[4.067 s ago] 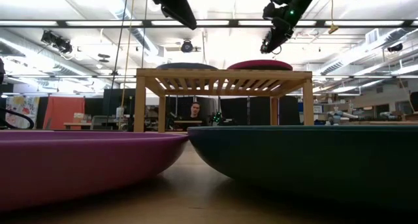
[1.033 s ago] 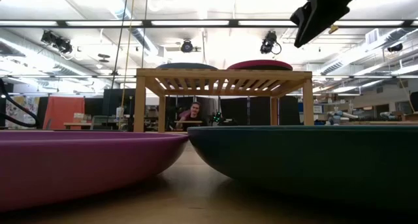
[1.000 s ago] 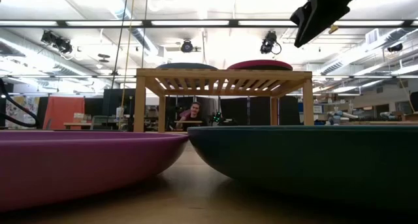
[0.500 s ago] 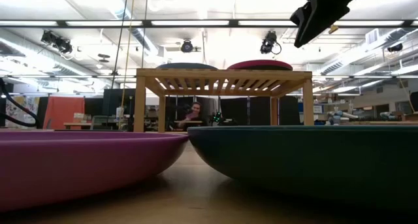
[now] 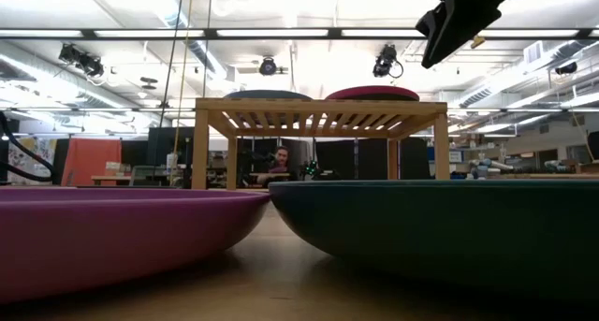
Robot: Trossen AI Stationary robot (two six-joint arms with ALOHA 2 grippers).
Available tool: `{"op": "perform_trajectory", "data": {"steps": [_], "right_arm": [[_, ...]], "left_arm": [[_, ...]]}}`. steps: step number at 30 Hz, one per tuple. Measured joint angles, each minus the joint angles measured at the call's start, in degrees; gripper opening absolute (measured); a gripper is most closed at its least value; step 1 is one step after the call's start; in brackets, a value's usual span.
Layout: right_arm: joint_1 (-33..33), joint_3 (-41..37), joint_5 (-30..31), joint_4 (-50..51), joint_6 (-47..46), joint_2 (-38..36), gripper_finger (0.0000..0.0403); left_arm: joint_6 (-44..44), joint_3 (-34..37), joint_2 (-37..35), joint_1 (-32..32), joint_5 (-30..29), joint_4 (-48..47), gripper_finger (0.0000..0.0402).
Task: Place and stack plates onto a shelf
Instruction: Stack the left light orange plate on the blue plate on the shelf
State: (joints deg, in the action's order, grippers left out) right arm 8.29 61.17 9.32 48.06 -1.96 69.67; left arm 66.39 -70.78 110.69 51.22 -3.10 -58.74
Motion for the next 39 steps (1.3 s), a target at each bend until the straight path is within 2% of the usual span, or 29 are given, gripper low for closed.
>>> {"op": "perform_trajectory", "data": {"steps": [6, 10, 15, 23, 39], "right_arm": [[0.00, 0.02, -0.04, 0.02, -0.02, 0.00, 0.0105], [0.00, 0.02, -0.04, 0.02, -0.02, 0.00, 0.0105], [0.00, 0.02, -0.06, 0.01, -0.04, 0.00, 0.0105], [0.00, 0.04, -0.04, 0.02, -0.04, 0.02, 0.0105], [0.00, 0.07, -0.04, 0.02, -0.04, 0.02, 0.0105]], "left_arm": [[0.10, -0.02, 0.00, 0.02, -0.04, -0.28, 0.0045], [0.50, -0.03, -0.09, 0.02, -0.22, -1.12, 0.0025], [0.39, -0.56, -0.07, 0.02, -0.17, -5.28, 0.0025], [0.37, -5.43, -0.07, 0.02, 1.03, -15.81, 0.0017], [-1.54, -16.72, -0.07, -0.12, 0.22, -20.85, 0.0017]]}}
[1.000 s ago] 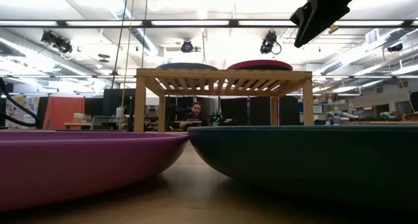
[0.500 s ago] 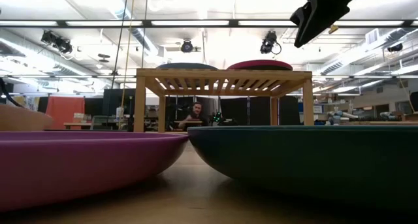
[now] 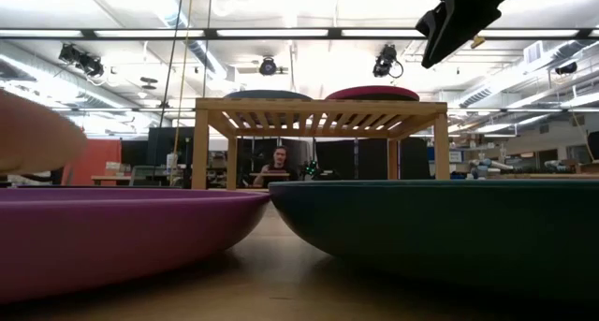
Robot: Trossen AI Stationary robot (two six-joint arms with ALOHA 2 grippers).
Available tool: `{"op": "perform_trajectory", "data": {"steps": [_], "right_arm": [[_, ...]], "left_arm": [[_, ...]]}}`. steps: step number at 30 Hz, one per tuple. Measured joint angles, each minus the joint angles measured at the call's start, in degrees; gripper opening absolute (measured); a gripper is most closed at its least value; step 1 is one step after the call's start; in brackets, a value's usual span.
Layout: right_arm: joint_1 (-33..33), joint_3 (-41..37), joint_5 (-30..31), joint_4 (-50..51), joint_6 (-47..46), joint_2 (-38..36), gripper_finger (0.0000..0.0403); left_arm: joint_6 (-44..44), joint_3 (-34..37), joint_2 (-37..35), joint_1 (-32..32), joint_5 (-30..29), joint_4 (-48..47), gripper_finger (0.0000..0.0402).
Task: Place and stack plates onto a shelf
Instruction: Stack the left light orange plate on the blue plate on the shelf
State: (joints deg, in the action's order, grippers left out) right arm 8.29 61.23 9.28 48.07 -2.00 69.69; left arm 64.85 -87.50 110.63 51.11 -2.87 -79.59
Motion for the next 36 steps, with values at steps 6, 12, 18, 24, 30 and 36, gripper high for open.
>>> {"op": "perform_trajectory", "data": {"steps": [6, 12, 18, 24, 30, 36], "right_arm": [[0.00, 0.00, 0.00, 0.00, 0.00, 0.00, 0.0105], [0.00, 0.00, 0.00, 0.00, 0.00, 0.00, 0.0105], [0.00, 0.00, 0.00, 0.00, 0.00, 0.00, 0.0105], [0.00, 0.00, 0.00, 0.00, 0.00, 0.00, 0.0105], [0.00, 0.00, -0.54, 0.00, 0.00, 0.00, 0.0105], [0.00, 0.00, -1.54, 0.14, -1.64, 0.00, 0.0105]], "left_arm": [[0.03, -5.10, 0.00, -0.89, -1.36, -4.80, 0.0017], [-4.03, -11.22, -0.02, -3.27, -3.38, -7.71, 0.0018], [-13.47, -15.99, -0.02, -7.02, -7.23, -7.73, 0.0017], [-25.68, -19.20, -0.02, -12.12, -9.62, -7.53, 0.0017], [-38.33, -20.28, -0.02, -17.91, -9.70, -6.64, 0.0017], [-49.56, -20.28, -0.02, -23.01, -9.62, -3.17, 0.0016]]}}
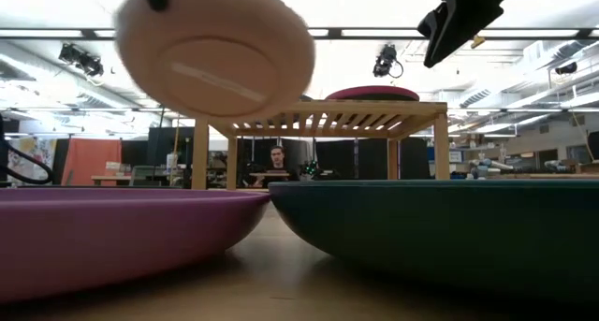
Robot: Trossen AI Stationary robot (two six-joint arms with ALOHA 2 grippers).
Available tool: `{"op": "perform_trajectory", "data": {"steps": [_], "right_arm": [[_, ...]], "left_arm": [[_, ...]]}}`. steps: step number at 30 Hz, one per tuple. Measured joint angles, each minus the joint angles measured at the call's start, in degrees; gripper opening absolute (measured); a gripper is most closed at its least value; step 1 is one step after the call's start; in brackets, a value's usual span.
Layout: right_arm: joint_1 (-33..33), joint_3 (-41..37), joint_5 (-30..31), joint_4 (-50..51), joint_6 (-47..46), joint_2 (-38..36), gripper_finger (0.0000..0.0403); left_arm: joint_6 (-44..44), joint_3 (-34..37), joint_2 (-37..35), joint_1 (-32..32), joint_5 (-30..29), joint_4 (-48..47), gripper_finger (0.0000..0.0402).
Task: Place and stack plates onto a shelf
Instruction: Stack the left light orange plate on the blue plate on the shelf
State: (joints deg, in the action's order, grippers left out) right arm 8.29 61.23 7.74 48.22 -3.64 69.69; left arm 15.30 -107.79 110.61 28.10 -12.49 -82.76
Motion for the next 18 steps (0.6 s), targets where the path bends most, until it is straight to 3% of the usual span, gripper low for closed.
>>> {"op": "perform_trajectory", "data": {"steps": [9, 18], "right_arm": [[2.31, -0.02, -1.59, 3.31, -6.88, 0.00, 0.0105], [6.08, -0.02, -1.55, 4.73, -7.72, 0.00, 0.0105]], "left_arm": [[-12.80, 0.00, 0.00, -5.02, 0.02, 4.75, 0.0016], [-18.41, 0.00, 0.00, -7.90, 0.02, 7.85, 0.0016]]}}
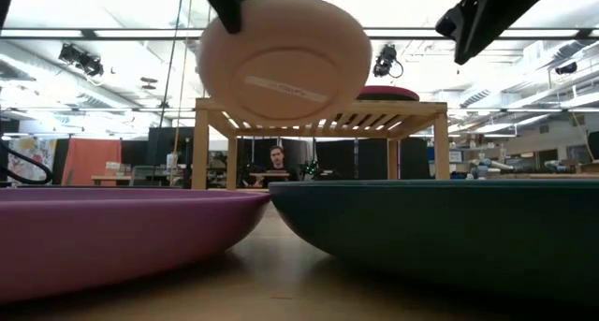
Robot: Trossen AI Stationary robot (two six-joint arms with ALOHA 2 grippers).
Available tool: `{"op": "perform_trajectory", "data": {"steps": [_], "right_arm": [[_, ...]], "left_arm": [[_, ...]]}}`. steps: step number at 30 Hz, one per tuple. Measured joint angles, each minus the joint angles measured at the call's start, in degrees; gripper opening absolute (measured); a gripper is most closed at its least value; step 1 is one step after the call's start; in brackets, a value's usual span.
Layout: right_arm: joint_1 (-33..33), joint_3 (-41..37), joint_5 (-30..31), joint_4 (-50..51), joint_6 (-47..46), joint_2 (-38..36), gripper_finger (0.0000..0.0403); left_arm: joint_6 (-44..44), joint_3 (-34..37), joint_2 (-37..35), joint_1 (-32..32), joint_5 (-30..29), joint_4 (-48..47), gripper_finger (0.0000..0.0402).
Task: Place and stack plates onto a shelf
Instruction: Stack the left light orange plate on the blue plate on the shelf
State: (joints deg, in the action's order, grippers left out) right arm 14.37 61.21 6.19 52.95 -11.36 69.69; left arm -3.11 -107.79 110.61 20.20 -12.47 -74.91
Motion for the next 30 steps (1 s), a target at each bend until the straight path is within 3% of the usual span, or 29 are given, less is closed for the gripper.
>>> {"op": "perform_trajectory", "data": {"steps": [7, 14, 23, 30], "right_arm": [[2.65, -0.29, 0.26, 3.26, -4.81, -0.02, 0.0105], [6.06, -5.69, 0.26, 3.32, -11.11, -2.35, 0.0105], [8.52, -9.74, 0.32, 2.85, -17.32, -5.76, 0.0105], [8.83, -10.67, 0.36, 2.56, -19.12, -6.75, 0.0105]], "left_arm": [[-4.09, 0.00, 0.00, -0.56, -0.02, 5.47, 0.0016], [-7.55, 0.00, 0.00, -0.54, -0.67, 9.78, 0.0016], [-12.16, -0.01, 0.00, -0.54, -7.29, 10.07, 0.0016], [-15.35, -4.40, 0.02, -1.66, -10.53, 9.37, 0.0016]]}}
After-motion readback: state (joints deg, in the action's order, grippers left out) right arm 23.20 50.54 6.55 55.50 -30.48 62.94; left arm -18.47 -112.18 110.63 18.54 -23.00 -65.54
